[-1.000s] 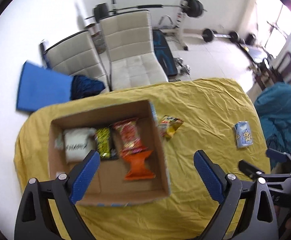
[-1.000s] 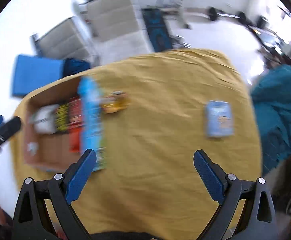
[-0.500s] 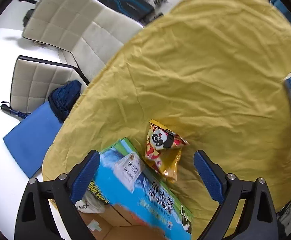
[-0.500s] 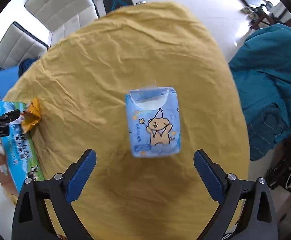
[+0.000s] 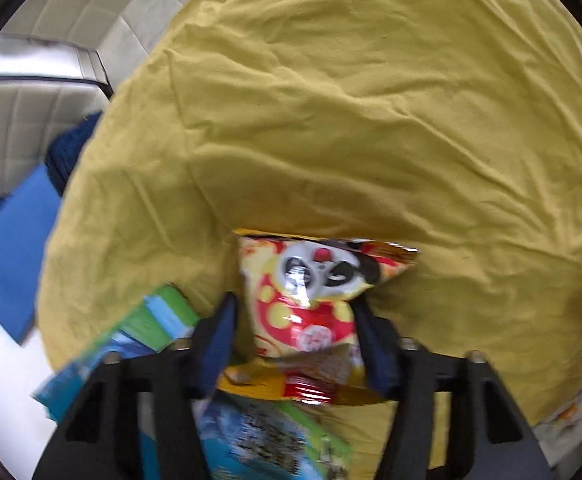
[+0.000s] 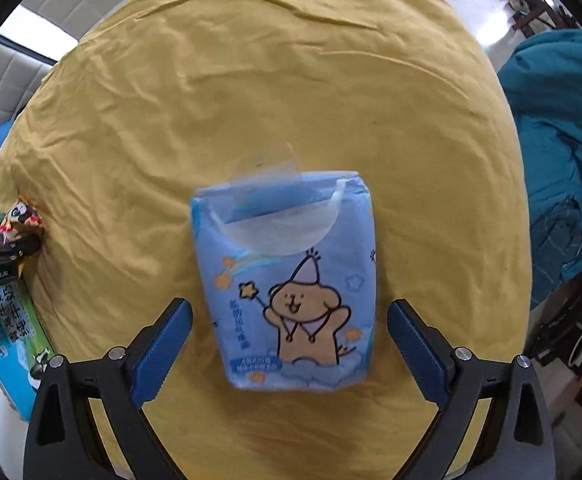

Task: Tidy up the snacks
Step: 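Grasp the yellow panda bag with the left tool while the right grasps the blue tissue pack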

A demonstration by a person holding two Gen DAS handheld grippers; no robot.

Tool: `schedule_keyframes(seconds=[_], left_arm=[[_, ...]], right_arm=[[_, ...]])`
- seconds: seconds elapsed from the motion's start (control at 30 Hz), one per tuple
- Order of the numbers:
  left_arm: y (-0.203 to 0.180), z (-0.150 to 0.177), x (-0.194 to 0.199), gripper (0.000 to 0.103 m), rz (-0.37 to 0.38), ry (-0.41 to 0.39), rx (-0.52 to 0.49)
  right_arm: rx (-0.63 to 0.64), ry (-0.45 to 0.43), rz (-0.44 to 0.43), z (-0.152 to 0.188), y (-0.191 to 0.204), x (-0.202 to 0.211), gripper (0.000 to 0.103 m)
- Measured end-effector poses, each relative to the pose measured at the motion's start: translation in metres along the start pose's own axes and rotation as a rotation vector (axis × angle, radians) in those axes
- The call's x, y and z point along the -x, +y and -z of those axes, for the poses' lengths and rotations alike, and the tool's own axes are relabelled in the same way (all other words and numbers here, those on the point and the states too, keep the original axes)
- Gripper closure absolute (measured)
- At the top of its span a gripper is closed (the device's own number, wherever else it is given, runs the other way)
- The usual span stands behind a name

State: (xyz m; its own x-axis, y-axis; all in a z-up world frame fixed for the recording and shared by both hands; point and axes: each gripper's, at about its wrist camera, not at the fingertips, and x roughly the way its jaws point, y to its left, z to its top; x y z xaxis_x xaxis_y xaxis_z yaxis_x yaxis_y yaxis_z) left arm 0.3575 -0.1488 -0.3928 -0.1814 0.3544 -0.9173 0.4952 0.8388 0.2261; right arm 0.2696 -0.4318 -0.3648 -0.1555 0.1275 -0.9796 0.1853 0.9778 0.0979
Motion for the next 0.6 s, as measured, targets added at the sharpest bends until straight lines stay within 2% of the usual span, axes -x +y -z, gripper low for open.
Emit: schedule_keyframes(seconds=[0.03, 0.1, 0.17, 0.23, 0.27, 0.43, 0.5, 0.6], left_arm=[[0.0, 0.001, 0.0, 0.062, 0.053, 0.009, 0.029], [-0.001, 0.002, 0.002, 0.063, 0.092, 0.004, 0.053], [-0.005, 0.007, 0.007, 0.063, 0.106, -0.029, 0.079], [-0.009, 0.012, 0.012, 0.063, 0.17, -0.046, 0.114], [-0.011, 0.015, 0.013, 0.063, 0.208, -0.054, 0.141], [-0.022, 0.032, 0.021, 0.064, 0.289, -0.108, 0.212], [-0.029, 0.044, 0.026, 0.064, 0.316, -0.133, 0.229], [-0.034, 0.062, 0.035, 0.064, 0.317, -0.184, 0.248]], right_arm=[[-0.019, 0.005, -0.018, -0.001, -0.003, -0.002, 0.004], [-0.046, 0.007, -0.045, -0.002, -0.009, -0.006, 0.007], [-0.068, 0.016, -0.049, -0.004, -0.013, -0.01, 0.022], [-0.081, 0.019, -0.057, -0.005, -0.016, -0.015, 0.027], [-0.084, 0.017, -0.054, -0.005, -0.016, -0.016, 0.034], [-0.096, -0.018, -0.045, 0.004, -0.015, -0.013, 0.057], [-0.097, -0.03, -0.042, 0.008, -0.011, -0.007, 0.062], [-0.092, -0.036, -0.052, 0.018, -0.006, 0.0, 0.065]])
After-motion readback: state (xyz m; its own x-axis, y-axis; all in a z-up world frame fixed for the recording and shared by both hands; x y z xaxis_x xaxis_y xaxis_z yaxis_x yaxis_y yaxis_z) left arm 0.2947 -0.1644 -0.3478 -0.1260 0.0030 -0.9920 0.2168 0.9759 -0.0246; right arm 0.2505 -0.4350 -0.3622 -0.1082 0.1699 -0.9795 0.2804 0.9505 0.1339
